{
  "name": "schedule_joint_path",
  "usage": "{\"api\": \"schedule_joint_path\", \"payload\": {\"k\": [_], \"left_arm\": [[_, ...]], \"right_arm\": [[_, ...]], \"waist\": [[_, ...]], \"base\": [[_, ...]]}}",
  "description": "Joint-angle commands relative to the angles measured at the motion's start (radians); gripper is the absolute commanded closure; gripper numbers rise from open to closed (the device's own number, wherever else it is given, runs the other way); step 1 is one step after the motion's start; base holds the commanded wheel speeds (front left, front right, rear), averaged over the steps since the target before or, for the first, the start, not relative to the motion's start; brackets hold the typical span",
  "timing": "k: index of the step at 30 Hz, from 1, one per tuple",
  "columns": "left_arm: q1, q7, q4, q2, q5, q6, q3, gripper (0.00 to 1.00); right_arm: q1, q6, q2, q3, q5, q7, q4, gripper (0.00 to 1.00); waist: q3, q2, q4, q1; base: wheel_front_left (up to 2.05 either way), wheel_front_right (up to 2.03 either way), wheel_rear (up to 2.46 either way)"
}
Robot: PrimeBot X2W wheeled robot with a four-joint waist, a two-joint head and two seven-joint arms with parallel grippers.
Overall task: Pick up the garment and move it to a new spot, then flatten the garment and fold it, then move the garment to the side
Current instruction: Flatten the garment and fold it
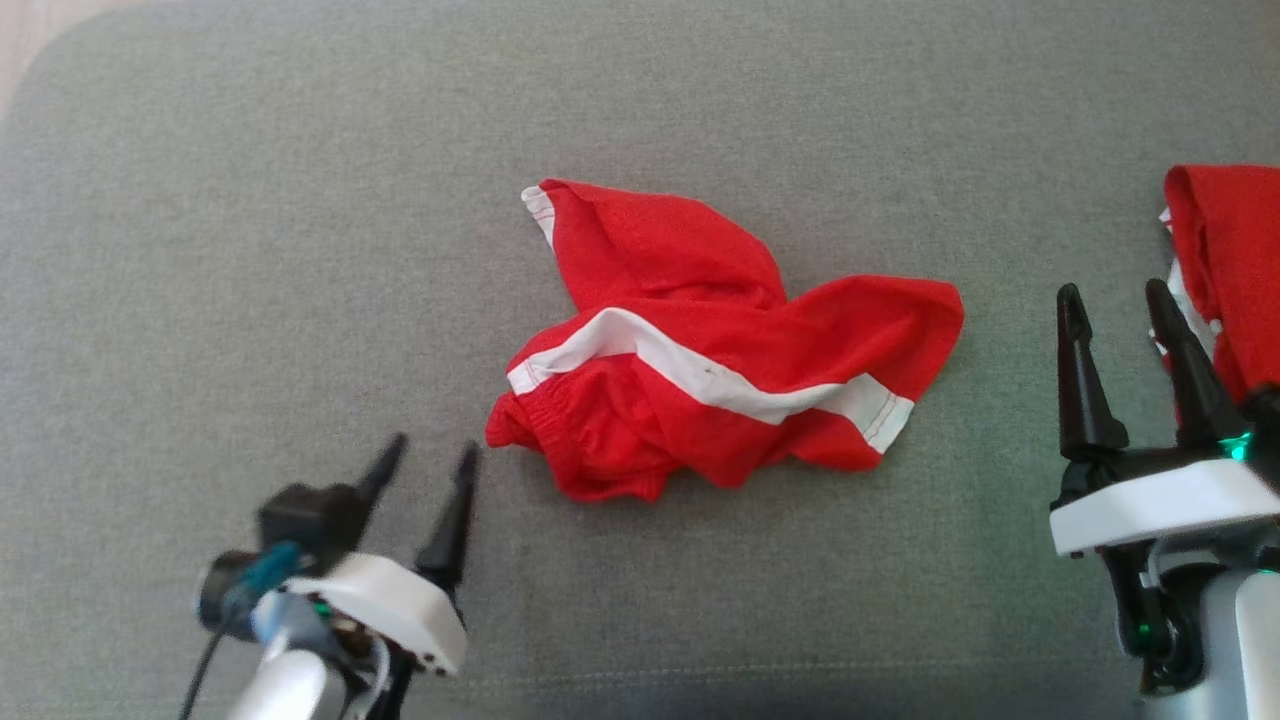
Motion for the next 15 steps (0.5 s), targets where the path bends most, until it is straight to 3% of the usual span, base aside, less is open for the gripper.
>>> {"api": "schedule_joint_path", "payload": {"k": [1,6,15], "left_arm": [[-0.023,-0.034,-0.033,0.001,-0.006,0.012,0.057,0.0],[-0.035,-0.151,-0.078,-0.008,0.01,0.059,0.125,0.0],[-0.05,-0.181,-0.164,0.003,0.069,0.087,0.193,0.0]], "right_arm": [[-0.013,-0.001,-0.014,0.022,-0.008,0.004,-0.043,0.0],[-0.003,-0.001,-0.021,0.029,-0.017,0.019,-0.056,0.0],[0.039,-0.001,-0.032,0.048,-0.037,0.046,-0.082,0.0]], "waist": [[-0.003,0.0,0.004,0.0],[-0.015,0.0,0.008,0.0],[-0.042,0.0,0.003,0.0]], "base": [[0.0,0.0,0.0],[0.0,0.0,0.0],[0.0,0.0,0.0]]}}
